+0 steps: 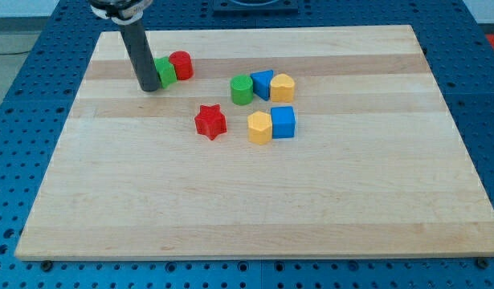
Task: Separate red blocks and the green star from the group of blocks
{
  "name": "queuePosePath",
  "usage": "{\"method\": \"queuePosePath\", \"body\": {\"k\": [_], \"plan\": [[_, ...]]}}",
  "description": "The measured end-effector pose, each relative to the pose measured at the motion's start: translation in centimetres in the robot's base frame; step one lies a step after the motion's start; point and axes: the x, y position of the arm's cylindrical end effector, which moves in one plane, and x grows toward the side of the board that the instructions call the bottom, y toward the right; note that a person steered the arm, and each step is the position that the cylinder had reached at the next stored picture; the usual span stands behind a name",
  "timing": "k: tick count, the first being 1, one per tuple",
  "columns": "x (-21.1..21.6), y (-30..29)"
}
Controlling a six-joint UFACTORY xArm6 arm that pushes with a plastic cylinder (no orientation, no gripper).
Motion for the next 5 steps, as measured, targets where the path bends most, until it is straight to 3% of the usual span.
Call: {"method": "queuePosePath", "body": {"k": [5], "plan": [[-2.1,-1.2]]}}
